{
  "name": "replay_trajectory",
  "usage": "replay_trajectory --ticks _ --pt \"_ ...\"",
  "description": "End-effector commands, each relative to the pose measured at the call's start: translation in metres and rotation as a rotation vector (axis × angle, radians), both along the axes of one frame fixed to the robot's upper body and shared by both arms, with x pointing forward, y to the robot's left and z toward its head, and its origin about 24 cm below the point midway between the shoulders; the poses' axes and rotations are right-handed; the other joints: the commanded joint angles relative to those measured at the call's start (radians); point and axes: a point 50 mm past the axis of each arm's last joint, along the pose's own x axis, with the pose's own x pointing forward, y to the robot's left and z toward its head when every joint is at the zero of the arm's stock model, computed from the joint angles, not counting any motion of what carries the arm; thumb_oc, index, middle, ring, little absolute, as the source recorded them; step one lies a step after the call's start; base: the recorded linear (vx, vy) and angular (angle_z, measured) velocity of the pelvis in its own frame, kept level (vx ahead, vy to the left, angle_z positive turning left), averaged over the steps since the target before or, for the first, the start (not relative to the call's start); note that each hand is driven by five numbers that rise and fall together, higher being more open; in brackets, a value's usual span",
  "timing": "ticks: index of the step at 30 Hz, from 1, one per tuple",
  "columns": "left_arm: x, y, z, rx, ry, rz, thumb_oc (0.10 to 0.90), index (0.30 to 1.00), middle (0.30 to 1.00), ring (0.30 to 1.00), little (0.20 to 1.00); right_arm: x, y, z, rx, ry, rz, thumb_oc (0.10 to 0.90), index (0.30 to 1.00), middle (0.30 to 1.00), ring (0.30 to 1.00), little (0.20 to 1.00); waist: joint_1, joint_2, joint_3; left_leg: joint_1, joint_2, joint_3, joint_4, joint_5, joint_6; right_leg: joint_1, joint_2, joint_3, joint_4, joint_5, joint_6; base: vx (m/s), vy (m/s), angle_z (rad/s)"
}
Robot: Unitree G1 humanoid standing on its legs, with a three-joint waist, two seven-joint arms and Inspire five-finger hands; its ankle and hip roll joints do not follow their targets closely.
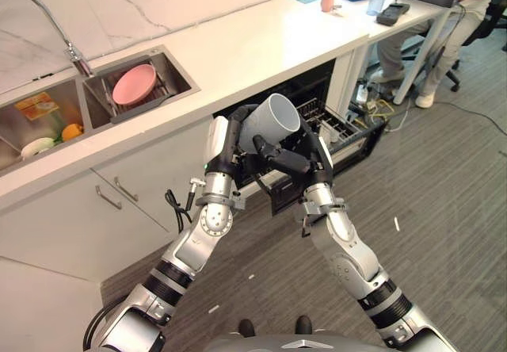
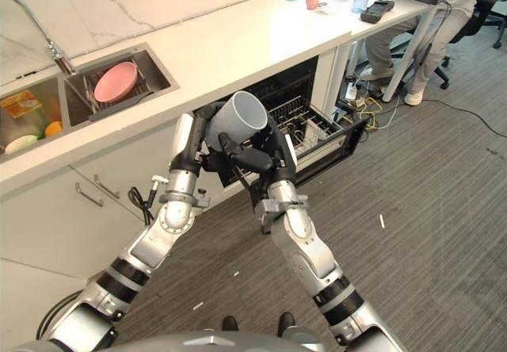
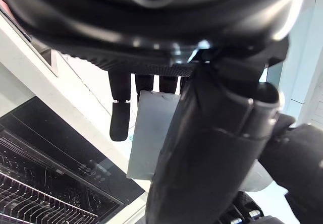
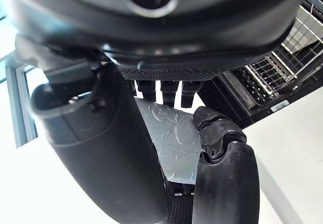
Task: Place the dishes in the dishwasher.
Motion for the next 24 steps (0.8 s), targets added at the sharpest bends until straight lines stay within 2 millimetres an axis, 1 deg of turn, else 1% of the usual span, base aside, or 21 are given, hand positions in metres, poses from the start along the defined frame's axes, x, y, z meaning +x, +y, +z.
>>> replay_trajectory --ticks 1,4,7,12,15,16,17,18,19,20,24 --pt "-0.005 -0.062 0.019 0.173 -0.145 -0.304 0.4 0.3 0.3 0.3 0.3 -0.013 0.05 0.086 0.132 -0.426 0.133 0.4 0.3 0.3 0.3 0.3 -0.004 -0.042 -0.062 0.036 0.067 0.017 0.006 -0.075 -0.068 0.051 -0.123 -0.039 0.014 -0.079 0.158 0.0 -0.001 0.05" --pt "-0.008 -0.066 0.014 0.176 -0.132 -0.321 0.4 0.3 0.3 0.3 0.3 -0.013 0.053 0.086 0.156 -0.411 0.118 0.4 0.3 0.3 0.3 0.3 0.002 -0.04 -0.056 0.031 0.066 0.011 0.006 -0.073 -0.067 0.049 -0.123 -0.046 0.015 -0.078 0.157 0.0 0.001 0.05" --pt "-0.009 -0.067 0.012 0.176 -0.126 -0.324 0.4 0.3 0.3 0.3 0.3 -0.013 0.051 0.088 0.157 -0.42 0.099 0.4 0.3 0.3 0.3 0.3 0.004 -0.041 -0.055 0.028 0.066 0.008 0.006 -0.073 -0.067 0.05 -0.124 -0.05 0.014 -0.078 0.157 0.01 0.0 0.04" --pt "-0.011 -0.068 0.008 0.137 -0.101 -0.321 0.4 0.3 0.3 0.3 0.3 -0.012 0.037 0.092 0.224 -0.426 -0.008 0.4 0.3 0.3 0.3 0.3 0.004 -0.039 -0.051 0.023 0.065 0.003 0.006 -0.072 -0.068 0.052 -0.129 -0.065 0.012 -0.075 0.158 0.01 0.004 0.06" --pt "-0.011 -0.068 0.004 0.123 -0.081 -0.316 0.4 0.3 0.3 0.3 0.3 -0.008 0.026 0.097 0.248 -0.436 -0.091 0.4 0.3 0.3 0.3 0.3 0.005 -0.038 -0.05 0.024 0.063 0.005 0.006 -0.074 -0.066 0.051 -0.131 -0.068 0.014 -0.073 0.16 0.0 0.0 0.0" --pt "-0.011 -0.068 0.004 0.123 -0.081 -0.316 0.4 0.3 0.3 0.3 0.3 -0.008 0.026 0.097 0.248 -0.436 -0.091 0.4 0.3 0.3 0.3 0.3 0.005 -0.038 -0.05 0.024 0.063 0.005 0.006 -0.074 -0.066 0.051 -0.131 -0.068 0.014 -0.073 0.16 0.0 0.0 0.0" --pt "-0.012 -0.067 0.003 0.116 -0.073 -0.315 0.4 0.3 0.3 0.3 0.3 -0.007 0.022 0.099 0.252 -0.44 -0.115 0.4 0.3 0.3 0.3 0.3 0.006 -0.037 -0.051 0.024 0.063 0.006 0.006 -0.075 -0.065 0.052 -0.133 -0.07 0.014 -0.073 0.161 0.0 0.0 0.0" --pt "-0.011 -0.062 -0.002 0.111 -0.045 -0.3 0.4 0.3 0.3 0.3 0.3 -0.006 0.012 0.101 0.241 -0.462 -0.161 0.4 0.3 0.3 0.3 0.3 0.006 -0.037 -0.051 0.025 0.063 0.006 0.006 -0.076 -0.065 0.052 -0.134 -0.072 0.015 -0.072 0.162 0.0 0.0 0.0" --pt "-0.012 -0.06 -0.008 0.107 -0.017 -0.296 0.584 0.575 0.575 0.575 0.575 -0.005 0.007 0.102 0.236 -0.469 -0.185 0.4 0.3 0.3 0.3 0.3 0.007 -0.037 -0.051 0.025 0.062 0.005 0.006 -0.076 -0.064 0.052 -0.136 -0.075 0.015 -0.071 0.162 0.0 0.0 0.0" --pt "-0.012 -0.057 -0.013 0.101 0.012 -0.285 0.8 0.9 0.9 0.9 0.9 -0.004 0.002 0.102 0.223 -0.475 -0.219 0.4 0.3 0.3 0.3 0.3 0.008 -0.037 -0.053 0.025 0.061 0.005 0.006 -0.077 -0.064 0.053 -0.137 -0.078 0.014 -0.071 0.163 0.0 0.0 0.0" --pt "-0.015 -0.039 -0.03 0.062 0.108 -0.234 0.8 0.9 0.9 0.9 0.9 0.002 -0.021 0.102 0.18 -0.492 -0.333 0.4 0.3 0.3 0.3 0.3 0.017 -0.039 -0.057 0.03 0.058 0.004 0.006 -0.082 -0.062 0.061 -0.14 -0.084 0.015 -0.073 0.165 0.01 0.004 0.0"
